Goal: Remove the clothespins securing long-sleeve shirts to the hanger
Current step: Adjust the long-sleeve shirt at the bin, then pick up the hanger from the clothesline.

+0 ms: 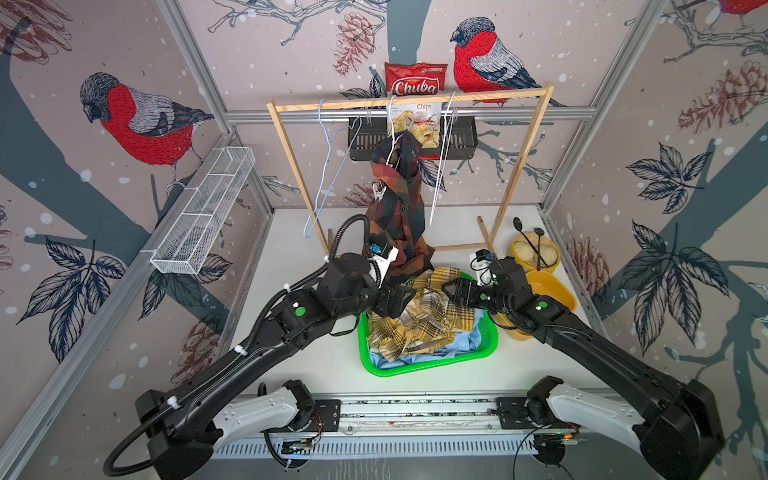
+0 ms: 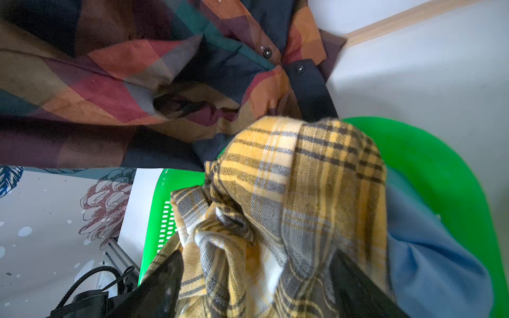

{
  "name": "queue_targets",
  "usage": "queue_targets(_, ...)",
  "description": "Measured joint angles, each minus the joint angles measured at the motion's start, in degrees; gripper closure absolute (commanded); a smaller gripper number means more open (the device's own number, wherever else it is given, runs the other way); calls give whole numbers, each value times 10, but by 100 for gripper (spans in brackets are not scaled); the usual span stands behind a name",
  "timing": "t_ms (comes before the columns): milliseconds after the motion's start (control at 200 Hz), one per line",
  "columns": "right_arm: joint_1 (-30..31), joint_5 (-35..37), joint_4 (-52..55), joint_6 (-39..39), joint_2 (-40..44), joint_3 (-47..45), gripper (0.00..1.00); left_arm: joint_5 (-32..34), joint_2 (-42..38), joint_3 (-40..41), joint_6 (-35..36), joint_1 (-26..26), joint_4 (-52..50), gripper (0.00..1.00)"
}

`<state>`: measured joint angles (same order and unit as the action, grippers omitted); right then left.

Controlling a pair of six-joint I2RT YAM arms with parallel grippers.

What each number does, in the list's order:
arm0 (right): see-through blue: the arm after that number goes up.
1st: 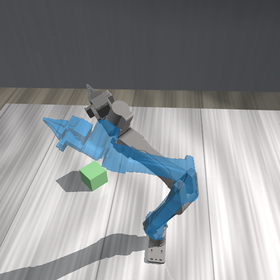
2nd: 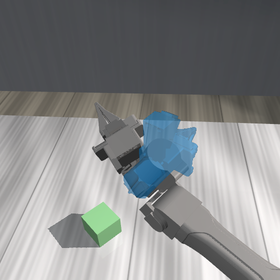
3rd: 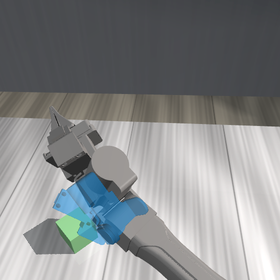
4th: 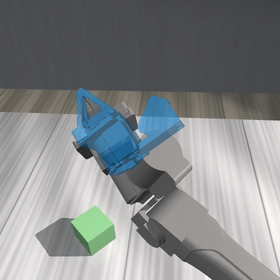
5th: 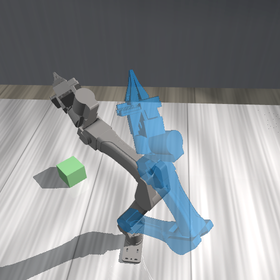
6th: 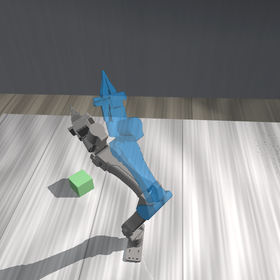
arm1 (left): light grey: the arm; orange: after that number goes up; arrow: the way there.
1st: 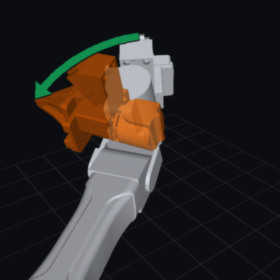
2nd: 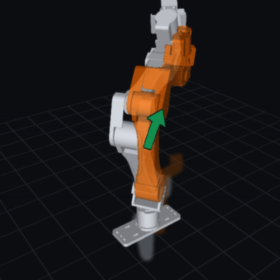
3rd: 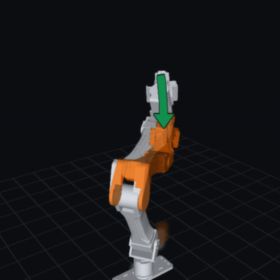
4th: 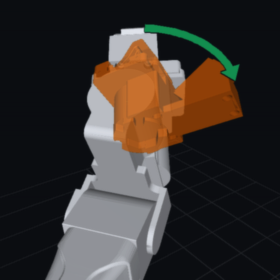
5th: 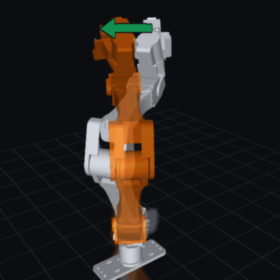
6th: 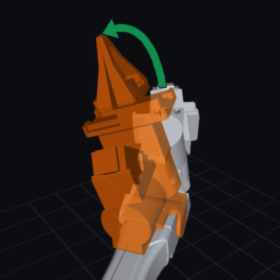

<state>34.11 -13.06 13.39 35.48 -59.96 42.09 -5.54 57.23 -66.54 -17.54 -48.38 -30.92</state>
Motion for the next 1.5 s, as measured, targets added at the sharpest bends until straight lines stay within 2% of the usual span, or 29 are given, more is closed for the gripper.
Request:
queue_targets(70, -2, 0, -1, -4, 6, 0, 6, 10, -22, -39, 15, 0, -15, 14)
queue_targets(165, -4, 0, -3, -7, 9, 0, 2, 48, -26, -100, 24, 0, -31, 3)
queue_targets(285, -4, 0, -14, -7, 10, 0, 0, 132, -8, -145, 31, 2, -35, 2)
queue_targets(375, -4, 0, -23, -7, 8, 0, 0, 164, 9, -149, 44, 26, -36, 4)
queue_targets(520, -4, 0, -27, -6, 6, 0, 0, 176, 49, -159, 60, 90, -29, 15)
queue_targets(815, -4, -2, -34, -6, 16, -6, 0, 188, 123, -181, 102, 120, 22, 31)
queue_targets(911, -4, -3, -36, -6, 19, -9, 0, 189, 141, -187, 105, 126, 32, 40)
queue_targets(961, -4, -3, -39, -6, 19, -11, 0, 190, 149, -188, 109, 127, 38, 48)
queue_targets(1021, -4, -5, -40, -6, 18, -12, 0, 188, 158, -191, 115, 129, 44, 64)
queue_targets(1126, -4, -9, -40, -6, 18, -12, 0, 188, 175, -205, 115, 129, 48, 100)
queue_targets(1501, 3, -4, -42, -6, 32, -15, 0, 208, 182, -257, 108, 130, 35, 100)
